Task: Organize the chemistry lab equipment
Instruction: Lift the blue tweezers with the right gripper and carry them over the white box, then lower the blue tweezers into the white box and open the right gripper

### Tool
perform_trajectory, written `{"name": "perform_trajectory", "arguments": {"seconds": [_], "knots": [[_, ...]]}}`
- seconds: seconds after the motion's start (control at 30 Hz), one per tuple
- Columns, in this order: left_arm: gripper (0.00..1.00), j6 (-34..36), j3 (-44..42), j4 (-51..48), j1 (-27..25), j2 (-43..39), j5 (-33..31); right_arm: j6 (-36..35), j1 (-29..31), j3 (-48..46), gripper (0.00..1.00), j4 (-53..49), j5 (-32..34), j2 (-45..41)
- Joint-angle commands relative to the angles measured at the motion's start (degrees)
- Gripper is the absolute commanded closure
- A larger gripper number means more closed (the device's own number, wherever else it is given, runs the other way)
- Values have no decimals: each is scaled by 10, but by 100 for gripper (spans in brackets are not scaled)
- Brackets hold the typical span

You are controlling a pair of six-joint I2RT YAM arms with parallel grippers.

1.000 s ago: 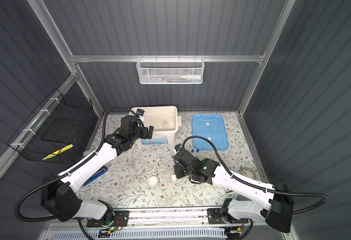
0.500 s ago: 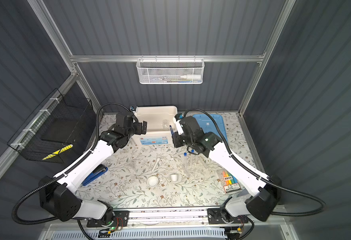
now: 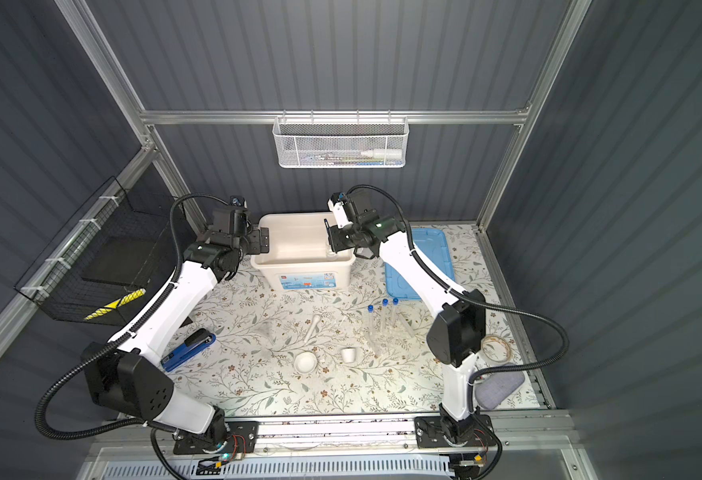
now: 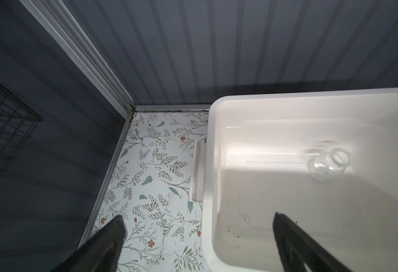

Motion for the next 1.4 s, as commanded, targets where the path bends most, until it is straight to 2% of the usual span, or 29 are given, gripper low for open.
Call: {"name": "perform_trajectory", "arguments": {"seconds": [0.0,0.2,0.4,0.57,0.97,1.1,1.37], "knots": [[0,-10,21,-32,28,23,49,19,-8,64,86,-24,-19,49],[1,3,40,-26,57,59,124,34,-28,151,86,-65,-28,132],[1,18,70,-35,65,112,152,50,-40,160,86,-65,-39,168],[6,27,78,-36,65,138,189,52,-42,187,86,-82,-55,203],[23,14,83,-23,64,175,281,46,-58,180,87,-95,-60,211],[25,14,75,-17,56,172,293,33,-61,177,87,-106,-58,209],[27,22,77,-23,9,176,280,16,-69,140,87,-111,-49,190]]}}
